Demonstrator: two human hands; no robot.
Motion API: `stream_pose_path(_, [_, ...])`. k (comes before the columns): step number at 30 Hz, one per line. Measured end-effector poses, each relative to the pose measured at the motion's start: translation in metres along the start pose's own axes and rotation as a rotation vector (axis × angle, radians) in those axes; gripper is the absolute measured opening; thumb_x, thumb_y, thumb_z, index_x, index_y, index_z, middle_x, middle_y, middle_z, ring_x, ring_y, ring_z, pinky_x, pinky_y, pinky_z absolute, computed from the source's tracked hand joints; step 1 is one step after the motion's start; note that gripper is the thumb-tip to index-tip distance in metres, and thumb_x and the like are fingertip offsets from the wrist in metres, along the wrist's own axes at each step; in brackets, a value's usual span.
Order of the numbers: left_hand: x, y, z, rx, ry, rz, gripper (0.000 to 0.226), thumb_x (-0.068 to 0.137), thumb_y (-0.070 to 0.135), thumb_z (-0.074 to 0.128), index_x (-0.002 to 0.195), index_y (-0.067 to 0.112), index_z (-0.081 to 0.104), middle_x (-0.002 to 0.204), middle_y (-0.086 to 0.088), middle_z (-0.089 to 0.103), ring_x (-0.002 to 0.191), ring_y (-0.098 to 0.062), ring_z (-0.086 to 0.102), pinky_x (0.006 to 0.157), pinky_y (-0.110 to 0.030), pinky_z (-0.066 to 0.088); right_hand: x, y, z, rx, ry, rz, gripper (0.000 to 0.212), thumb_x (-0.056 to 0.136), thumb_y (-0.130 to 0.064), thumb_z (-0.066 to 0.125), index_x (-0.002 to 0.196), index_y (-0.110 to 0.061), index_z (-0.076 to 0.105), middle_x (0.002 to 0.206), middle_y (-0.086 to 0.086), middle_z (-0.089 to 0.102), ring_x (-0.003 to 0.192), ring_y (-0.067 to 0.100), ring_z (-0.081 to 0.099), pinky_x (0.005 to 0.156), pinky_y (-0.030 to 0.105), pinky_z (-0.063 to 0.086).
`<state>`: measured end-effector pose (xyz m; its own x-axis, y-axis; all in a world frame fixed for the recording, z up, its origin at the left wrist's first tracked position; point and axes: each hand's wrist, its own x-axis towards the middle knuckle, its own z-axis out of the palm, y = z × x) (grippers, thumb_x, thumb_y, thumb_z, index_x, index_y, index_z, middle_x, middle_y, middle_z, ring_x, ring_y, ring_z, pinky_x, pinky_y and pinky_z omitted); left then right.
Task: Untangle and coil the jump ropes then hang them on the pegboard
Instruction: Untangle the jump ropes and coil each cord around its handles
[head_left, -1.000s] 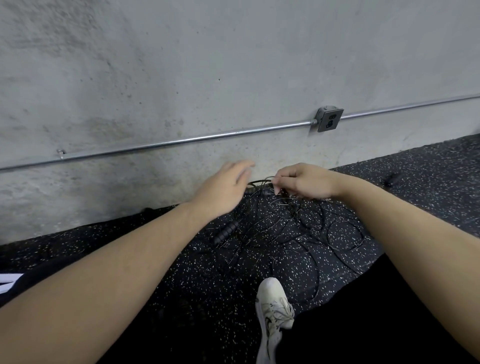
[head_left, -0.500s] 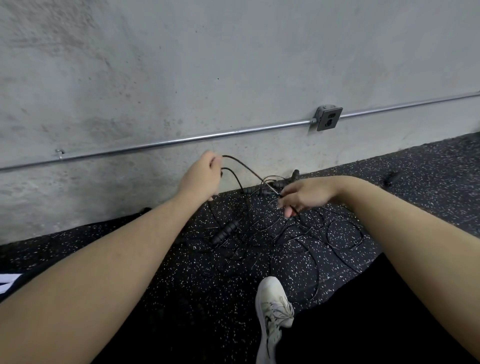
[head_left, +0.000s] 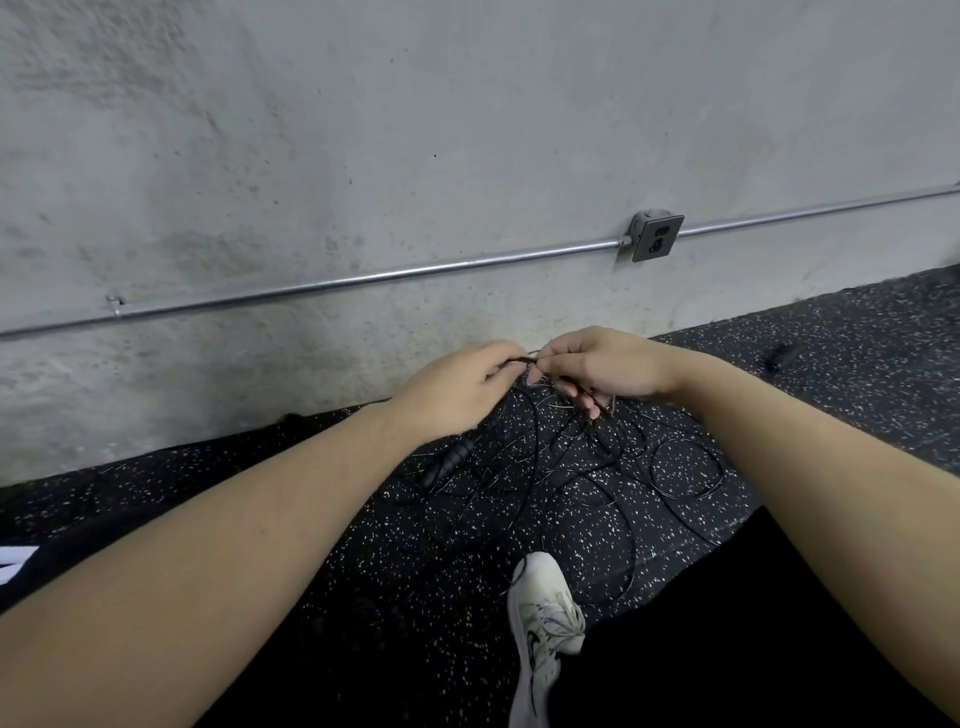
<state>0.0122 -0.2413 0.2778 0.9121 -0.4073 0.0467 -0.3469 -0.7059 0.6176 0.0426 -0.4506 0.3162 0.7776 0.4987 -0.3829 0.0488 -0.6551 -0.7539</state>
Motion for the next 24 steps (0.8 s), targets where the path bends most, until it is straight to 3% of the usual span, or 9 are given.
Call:
stream_pose_path(2, [0.0,0.005,-0.001,0.006,-0.004,-0.007,0.028,0.108,0.04,0.042,0.115,0.025,0.065,0.079,0.015,0.057,0.058,0.007,0.054,0.05,-0.011,0.037,-0.002,-0.001,0.0,0.009,0.002,-0.014,0.025,0.108,-0.021,0.045,0.11,-0.014,0.07,0.064,-0.004,0.051,0.05,0.012,0.05,0.05,0.021,0.044])
stream_pose_path(4, [0.0,0.004,-0.004,0.024,0.022,-0.024,0.029,0.108,0.042,0.042,0.106,0.026,0.066,0.067,0.01,0.056,0.058,-0.004,0.058,0.049,-0.014,0.035,-0.004,-0.001,0.001,0.009,0.005,-0.026,0.024,0.107,-0.025,0.047,0.109,-0.015,0.069,0.063,-0.004,0.053,0.051,0.012,0.053,0.051,0.02,0.045])
stream_pose_path(6, [-0.001,-0.001,-0.007,-0.038,0.068,-0.052,0.027,0.107,0.042,0.042,0.102,0.027,0.064,0.073,0.004,0.064,0.06,-0.015,0.065,0.051,-0.024,0.044,-0.004,-0.001,0.002,-0.011,0.029,-0.046,0.027,0.106,-0.032,0.049,0.107,-0.015,0.069,0.062,-0.004,0.057,0.056,0.013,0.057,0.057,0.018,0.044])
stream_pose_path(8, [0.001,-0.005,-0.01,-0.147,0.135,-0.081,0.024,0.107,0.04,0.043,0.102,0.027,0.062,0.086,0.005,0.069,0.057,-0.011,0.065,0.049,-0.024,0.049,-0.003,-0.001,0.002,-0.076,0.031,-0.046,0.031,0.106,-0.039,0.048,0.104,-0.016,0.069,0.067,-0.003,0.066,0.066,0.012,0.061,0.068,0.018,0.043])
stream_pose_path(11, [0.004,-0.006,-0.016,-0.287,0.26,-0.148,0.021,0.106,0.038,0.045,0.102,0.026,0.061,0.096,0.006,0.07,0.049,-0.003,0.06,0.046,-0.022,0.049,-0.001,0.003,0.001,-0.207,-0.049,0.017,0.028,0.105,-0.045,0.047,0.103,-0.025,0.065,0.094,-0.007,0.076,0.096,0.011,0.069,0.093,0.027,0.041])
stream_pose_path(14, [0.005,-0.01,-0.024,-0.377,0.353,-0.22,0.021,0.107,0.036,0.046,0.1,0.023,0.061,0.097,0.006,0.071,0.048,-0.008,0.061,0.041,-0.023,0.048,0.0,0.008,0.0,-0.279,-0.106,0.095,0.022,0.107,-0.035,0.045,0.113,-0.022,0.061,0.111,-0.004,0.073,0.111,0.008,0.065,0.102,0.029,0.035])
stream_pose_path(16, [0.005,-0.016,-0.028,-0.41,0.387,-0.293,0.023,0.108,0.037,0.045,0.101,0.021,0.06,0.098,0.004,0.072,0.053,-0.014,0.064,0.043,-0.028,0.048,0.001,0.009,-0.001,-0.303,-0.086,0.116,0.028,0.109,-0.032,0.04,0.117,-0.018,0.063,0.103,-0.002,0.075,0.102,0.009,0.068,0.102,0.032,0.039])
stream_pose_path(20, [0.006,-0.037,-0.032,-0.334,0.32,-0.408,0.025,0.109,0.037,0.042,0.111,0.019,0.058,0.112,-0.007,0.07,0.055,-0.018,0.065,0.039,-0.026,0.045,0.002,0.009,-0.002,-0.237,0.034,0.037,0.032,0.11,-0.029,0.037,0.107,-0.018,0.066,0.068,-0.001,0.063,0.065,0.013,0.06,0.079,0.032,0.044])
stream_pose_path(24, [0.001,-0.031,-0.029,-0.145,0.157,-0.291,0.037,0.109,0.037,0.039,0.144,0.034,0.047,0.132,-0.003,0.061,0.053,-0.012,0.063,0.045,-0.023,0.048,0.003,0.005,0.001,-0.205,0.013,-0.024,0.032,0.111,-0.029,0.036,0.112,-0.021,0.067,0.062,0.001,0.052,0.064,0.022,0.055,0.075,0.036,0.052])
